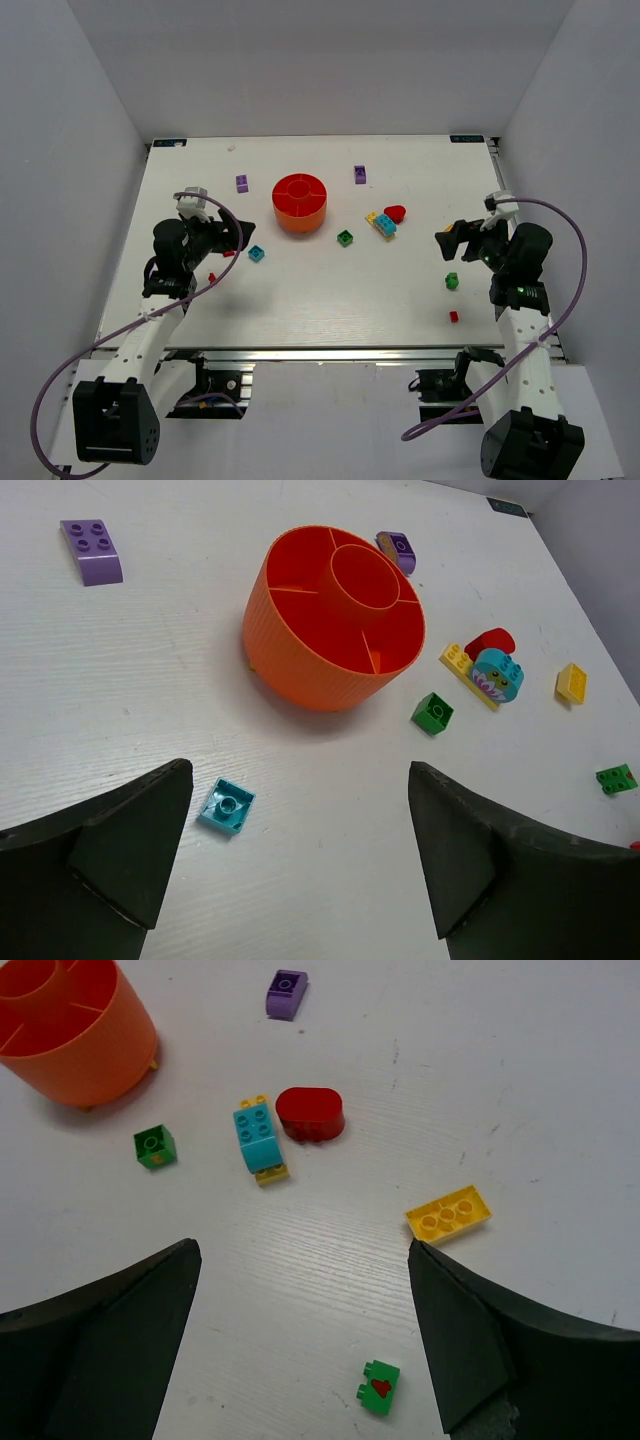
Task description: Sort the legos into containers by color
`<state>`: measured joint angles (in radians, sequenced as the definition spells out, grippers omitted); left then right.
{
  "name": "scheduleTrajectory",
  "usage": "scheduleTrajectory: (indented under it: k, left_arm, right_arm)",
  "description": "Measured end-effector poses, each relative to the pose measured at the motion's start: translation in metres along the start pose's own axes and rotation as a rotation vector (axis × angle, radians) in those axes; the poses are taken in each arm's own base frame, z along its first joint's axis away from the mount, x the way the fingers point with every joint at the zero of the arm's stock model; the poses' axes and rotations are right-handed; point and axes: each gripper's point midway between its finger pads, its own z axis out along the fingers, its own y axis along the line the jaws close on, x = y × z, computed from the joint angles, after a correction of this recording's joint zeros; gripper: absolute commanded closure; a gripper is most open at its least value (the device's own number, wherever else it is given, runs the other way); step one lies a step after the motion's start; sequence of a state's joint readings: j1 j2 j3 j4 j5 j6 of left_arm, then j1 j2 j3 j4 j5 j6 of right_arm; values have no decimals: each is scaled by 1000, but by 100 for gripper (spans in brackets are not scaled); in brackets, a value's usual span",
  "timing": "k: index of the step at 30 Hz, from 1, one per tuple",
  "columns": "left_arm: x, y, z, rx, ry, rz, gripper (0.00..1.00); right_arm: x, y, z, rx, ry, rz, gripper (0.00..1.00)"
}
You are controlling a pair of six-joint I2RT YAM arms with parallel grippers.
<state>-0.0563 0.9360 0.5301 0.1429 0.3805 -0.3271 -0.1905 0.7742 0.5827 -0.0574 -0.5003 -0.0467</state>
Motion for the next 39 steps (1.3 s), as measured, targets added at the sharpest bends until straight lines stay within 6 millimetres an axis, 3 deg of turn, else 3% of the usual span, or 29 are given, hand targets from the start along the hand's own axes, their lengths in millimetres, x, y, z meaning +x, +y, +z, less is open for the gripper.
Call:
scheduleTrajectory:
  k: [8, 10, 14, 15, 17, 19, 20, 21, 22, 23, 24, 25, 26, 27, 28, 34, 39]
  left_arm:
    - [0, 1, 0, -7, -2, -2, 3]
    - [0, 1, 0, -7, -2, -4, 9]
    - [-1, 5, 1, -32, -2, -12, 57]
    - [-2, 8, 2, -44, -3, -15, 72]
    - [-3, 15, 4, -81, -3, -15, 74]
    - [-3, 26, 8, -133, 9, -8, 45]
    - [-1, 32, 12, -165, 28, -13, 34]
    - [-1, 39, 16, -197, 44, -13, 27]
    - [-1, 46, 21, -228, 67, -18, 21]
    - [-1, 53, 27, -257, 86, -23, 20]
    - [0, 61, 33, -294, 111, -30, 19]
    - [0, 68, 40, -323, 130, -33, 19]
    - [-1, 77, 48, -355, 147, -31, 18]
    - [0, 85, 55, -386, 166, -32, 18]
    - [1, 93, 63, -414, 182, -32, 18]
    - [7, 135, 109, -543, 258, 9, 25]
    - [27, 150, 145, -567, 315, 49, 28]
  right_arm:
    - [7, 23, -2, -164, 6, -145, 11]
    - [12, 24, -3, -180, 15, -180, 11]
    - [19, 23, -3, -195, 33, -243, 11]
    - [22, 24, -3, -210, 44, -255, 11]
    - [31, 28, -3, -261, 91, -262, 11]
    - [34, 35, -3, -322, 131, -250, 14]
    - [33, 38, -3, -348, 139, -245, 19]
    - [31, 40, -4, -366, 138, -249, 51]
    - [28, 42, -4, -377, 134, -248, 75]
    - [26, 44, -5, -382, 127, -250, 92]
    - [24, 45, -7, -379, 121, -243, 98]
    - [21, 46, -8, -371, 115, -234, 91]
    - [18, 47, -10, -361, 108, -227, 79]
    - [14, 47, -12, -347, 97, -223, 57]
    - [9, 48, -14, -336, 81, -224, 52]
    - [-4, 47, -17, -299, 39, -217, 47]
    - [-4, 47, -17, -291, 44, -196, 47]
